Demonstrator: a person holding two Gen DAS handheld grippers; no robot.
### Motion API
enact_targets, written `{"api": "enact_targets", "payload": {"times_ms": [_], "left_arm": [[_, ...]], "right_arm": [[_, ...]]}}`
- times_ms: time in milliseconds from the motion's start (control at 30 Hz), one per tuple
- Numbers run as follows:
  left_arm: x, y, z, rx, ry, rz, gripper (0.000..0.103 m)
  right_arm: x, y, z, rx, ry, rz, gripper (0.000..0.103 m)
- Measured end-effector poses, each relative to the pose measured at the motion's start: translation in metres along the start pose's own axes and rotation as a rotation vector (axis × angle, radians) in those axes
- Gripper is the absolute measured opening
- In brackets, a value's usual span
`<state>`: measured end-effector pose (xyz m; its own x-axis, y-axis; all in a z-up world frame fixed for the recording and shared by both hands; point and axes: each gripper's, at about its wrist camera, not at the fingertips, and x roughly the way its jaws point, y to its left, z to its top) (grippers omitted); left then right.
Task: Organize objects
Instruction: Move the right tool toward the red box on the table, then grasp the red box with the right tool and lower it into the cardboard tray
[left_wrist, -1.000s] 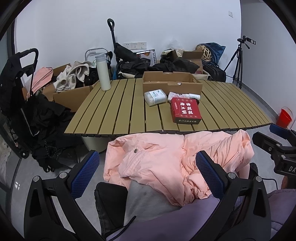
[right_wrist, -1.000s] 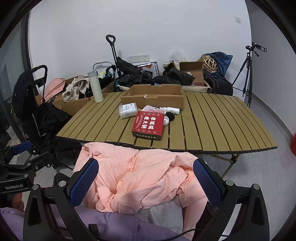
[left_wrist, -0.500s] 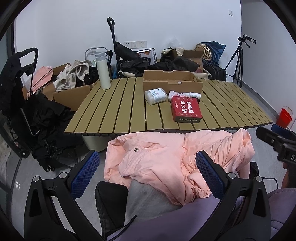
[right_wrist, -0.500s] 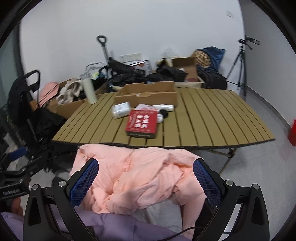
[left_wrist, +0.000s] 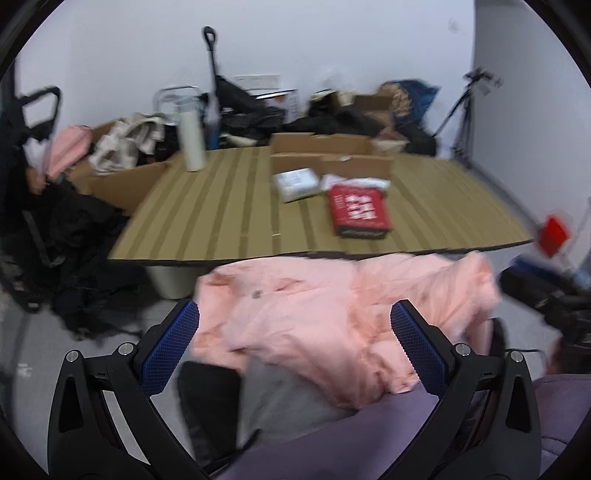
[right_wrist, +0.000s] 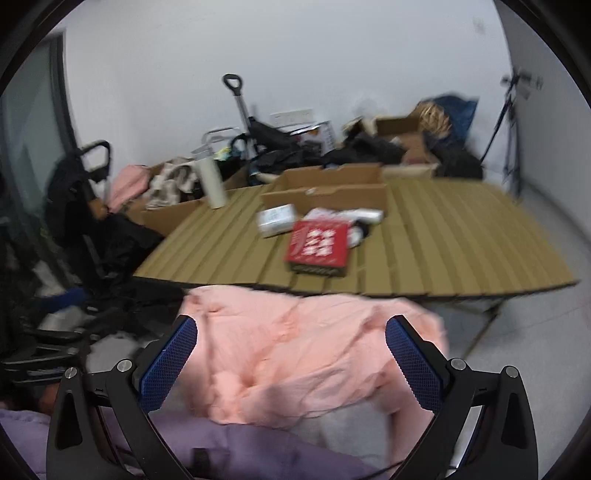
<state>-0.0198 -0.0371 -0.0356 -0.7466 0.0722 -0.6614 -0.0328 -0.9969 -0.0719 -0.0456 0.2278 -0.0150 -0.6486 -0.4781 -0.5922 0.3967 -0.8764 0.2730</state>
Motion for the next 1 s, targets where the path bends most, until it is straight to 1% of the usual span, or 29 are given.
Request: {"api": "enact_targets", "payload": {"times_ms": [33, 67, 100, 167, 200, 233, 267, 333, 367, 400, 433, 467, 500, 533, 567, 600, 633, 667, 700, 733, 767, 800, 833, 867, 900, 933, 967, 1000], "left_arm": [[0.0, 0.005, -0.002, -0.028, -0.015, -0.021, 0.103], [0.001, 0.009, -0.004, -0.056, -0.029, -0.034, 0.103], [0.003, 0.011, -0.004, -0.062, -0.035, -0.049, 0.103], [0.013, 0.013, 0.002, -0.033, -0.034, -0.121, 0.103], [0.022, 0.012, 0.008, -0.009, -0.022, -0.135, 0.103], [0.035, 0.011, 0.014, 0.019, 0.0, -0.126, 0.103], [0.048, 0.009, 0.02, 0.044, 0.024, -0.105, 0.103], [0.082, 0.006, 0.036, 0.103, 0.047, -0.058, 0.103], [0.1, 0.005, 0.045, 0.127, 0.046, -0.054, 0.103], [0.112, 0.003, 0.05, 0.143, 0.042, -0.071, 0.103], [0.13, 0.001, 0.061, 0.164, 0.036, -0.105, 0.103], [0.145, 0.0, 0.069, 0.167, 0.035, -0.123, 0.103], [0.17, -0.002, 0.083, 0.148, 0.052, -0.158, 0.103], [0.188, -0.002, 0.092, 0.117, 0.083, -0.177, 0.103], [0.207, -0.004, 0.1, 0.078, 0.126, -0.208, 0.101], [0.233, -0.008, 0.111, 0.034, 0.185, -0.291, 0.101], [0.247, -0.012, 0.116, 0.017, 0.206, -0.336, 0.095], [0.26, -0.016, 0.121, 0.007, 0.217, -0.349, 0.085], [0.274, -0.021, 0.125, 0.008, 0.222, -0.35, 0.081], [0.288, -0.025, 0.127, 0.017, 0.234, -0.341, 0.069], [0.301, -0.029, 0.126, 0.017, 0.259, -0.337, 0.05], [0.306, -0.028, 0.123, 0.011, 0.281, -0.35, 0.044], [0.315, -0.028, 0.119, -0.005, 0.314, -0.365, 0.04], [0.317, -0.025, 0.116, -0.017, 0.307, -0.362, 0.04], [0.317, -0.024, 0.113, -0.021, 0.296, -0.372, 0.039], [0.318, -0.022, 0.111, -0.025, 0.306, -0.377, 0.036], [0.317, -0.02, 0.11, -0.037, 0.312, -0.375, 0.03], [0.316, -0.018, 0.109, -0.05, 0.315, -0.376, 0.029]], "right_arm": [[0.006, -0.005, -0.003, 0.026, 0.026, 0.026, 0.103], [0.016, -0.01, -0.005, 0.054, 0.07, 0.04, 0.103], [0.02, -0.013, -0.007, 0.067, 0.098, 0.049, 0.103], [0.037, -0.022, -0.01, 0.093, 0.185, 0.082, 0.103], [0.044, -0.025, -0.011, 0.094, 0.21, 0.089, 0.101], [0.049, -0.028, -0.011, 0.087, 0.225, 0.077, 0.097], [0.058, -0.033, -0.009, 0.062, 0.231, 0.027, 0.097], [0.07, -0.041, 0.001, 0.006, 0.203, -0.065, 0.097], [0.077, -0.045, 0.007, -0.014, 0.185, -0.093, 0.097], [0.087, -0.052, 0.021, -0.034, 0.162, -0.126, 0.097], [0.098, -0.059, 0.033, -0.038, 0.154, -0.146, 0.097], [0.111, -0.066, 0.046, -0.041, 0.157, -0.153, 0.097], [0.126, -0.073, 0.059, -0.047, 0.177, -0.146, 0.097], [0.142, -0.079, 0.069, -0.05, 0.206, -0.14, 0.093], [0.165, -0.087, 0.082, -0.036, 0.235, -0.131, 0.083], [0.185, -0.095, 0.09, -0.009, 0.26, -0.123, 0.059], [0.198, -0.099, 0.093, 0.004, 0.28, -0.117, 0.048], [0.216, -0.103, 0.097, 0.011, 0.303, -0.107, 0.048], [0.234, -0.106, 0.099, 0.025, 0.319, -0.101, 0.047], [0.243, -0.108, 0.1, 0.035, 0.328, -0.083, 0.047], [0.255, -0.109, 0.099, 0.05, 0.343, -0.045, 0.047], [0.26, -0.11, 0.098, 0.059, 0.352, -0.029, 0.047], [0.267, -0.111, 0.097, 0.064, 0.365, -0.028, 0.047], [0.273, -0.113, 0.094, 0.068, 0.377, -0.019, 0.047], [0.272, -0.116, 0.093, 0.078, 0.363, -0.007, 0.047], [0.272, -0.118, 0.093, 0.083, 0.361, 0.002, 0.047], [0.271, -0.118, 0.092, 0.084, 0.361, 0.007, 0.047], [0.27, -0.117, 0.092, 0.081, 0.363, 0.006, 0.046]]}}
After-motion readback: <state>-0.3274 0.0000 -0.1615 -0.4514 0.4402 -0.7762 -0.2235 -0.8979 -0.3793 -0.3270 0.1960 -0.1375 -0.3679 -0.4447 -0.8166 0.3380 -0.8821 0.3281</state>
